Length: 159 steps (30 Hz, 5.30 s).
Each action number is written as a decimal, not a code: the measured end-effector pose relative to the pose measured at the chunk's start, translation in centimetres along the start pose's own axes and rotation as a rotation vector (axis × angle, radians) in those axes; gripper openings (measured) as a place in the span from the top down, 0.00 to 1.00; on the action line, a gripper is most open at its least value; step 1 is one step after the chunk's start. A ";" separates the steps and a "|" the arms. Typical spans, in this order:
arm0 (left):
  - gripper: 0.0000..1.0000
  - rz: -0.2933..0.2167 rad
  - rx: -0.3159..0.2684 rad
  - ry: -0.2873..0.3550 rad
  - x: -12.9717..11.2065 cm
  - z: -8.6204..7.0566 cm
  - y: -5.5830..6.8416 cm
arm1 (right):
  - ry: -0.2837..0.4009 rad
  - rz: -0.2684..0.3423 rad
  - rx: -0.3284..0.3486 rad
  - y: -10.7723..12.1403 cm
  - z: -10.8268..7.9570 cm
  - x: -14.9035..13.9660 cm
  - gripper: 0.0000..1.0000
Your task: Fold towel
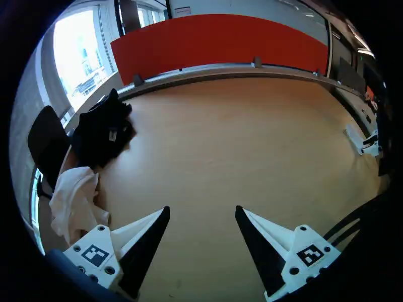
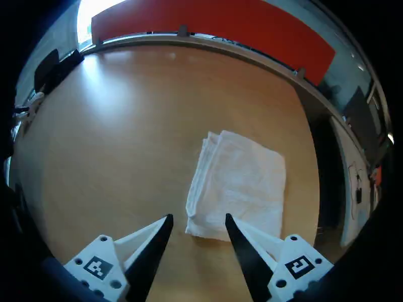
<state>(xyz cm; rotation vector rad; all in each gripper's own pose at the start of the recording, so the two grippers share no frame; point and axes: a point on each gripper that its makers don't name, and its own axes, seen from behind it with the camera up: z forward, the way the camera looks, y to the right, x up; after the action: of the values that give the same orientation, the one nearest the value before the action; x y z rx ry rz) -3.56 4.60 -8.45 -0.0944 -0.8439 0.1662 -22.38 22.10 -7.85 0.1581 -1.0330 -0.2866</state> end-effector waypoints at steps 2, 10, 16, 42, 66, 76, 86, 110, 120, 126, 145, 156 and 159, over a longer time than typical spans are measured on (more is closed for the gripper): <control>0.04 -0.003 0.000 0.001 0.0 -0.1 0.0 | 0.004 0.012 -0.002 0.0 -0.1 0.1 0.07; 0.04 -0.006 -0.001 0.005 -0.1 -0.1 -0.2 | 0.023 0.049 -0.008 0.1 -0.7 0.4 0.02; 0.04 -0.011 0.000 0.012 0.1 -0.1 -0.5 | 0.052 0.078 -0.021 0.2 -1.3 0.8 0.02; 0.04 -0.081 0.020 0.086 2.7 -0.2 -1.6 | 0.438 0.283 -0.139 1.6 -5.6 8.3 0.02; 0.04 -0.126 0.064 0.283 7.6 -1.1 -3.9 | 0.691 0.289 -0.203 0.5 -11.4 15.4 0.02; 0.04 -0.141 0.054 0.405 11.0 -2.1 -4.5 | 0.774 0.233 -0.181 -4.3 -13.3 20.3 0.02; 0.04 -0.154 0.034 0.487 13.4 -2.9 -4.8 | 0.858 0.214 -0.155 -9.9 -15.3 25.4 0.02; 0.04 -0.131 0.022 0.642 16.7 -5.5 -5.5 | 0.923 0.235 -0.121 -16.5 -17.3 30.2 0.01; 0.04 -0.125 0.029 0.710 16.7 -6.6 -5.4 | 0.930 0.238 -0.093 -18.1 -18.6 30.6 0.01; 0.04 -0.142 0.037 0.733 15.9 -6.8 -6.1 | 0.938 0.238 -0.088 -18.9 -19.2 30.5 0.01; 0.04 -0.142 0.040 0.788 14.1 -5.0 -6.2 | 0.931 0.236 -0.106 -19.6 -18.7 28.6 0.00; 0.04 -0.122 0.068 0.833 13.4 -3.4 -5.8 | 0.918 0.216 -0.126 -19.3 -17.7 27.7 0.00; 0.04 -0.117 0.077 0.842 12.9 -3.0 -5.9 | 0.920 0.215 -0.128 -19.4 -17.6 27.7 0.00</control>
<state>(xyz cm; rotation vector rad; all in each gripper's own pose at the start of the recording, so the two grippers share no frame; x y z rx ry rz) 7.77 1.13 -0.08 -0.0350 -0.0021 0.0367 2.94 -4.96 0.91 0.0472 -0.1137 -0.0590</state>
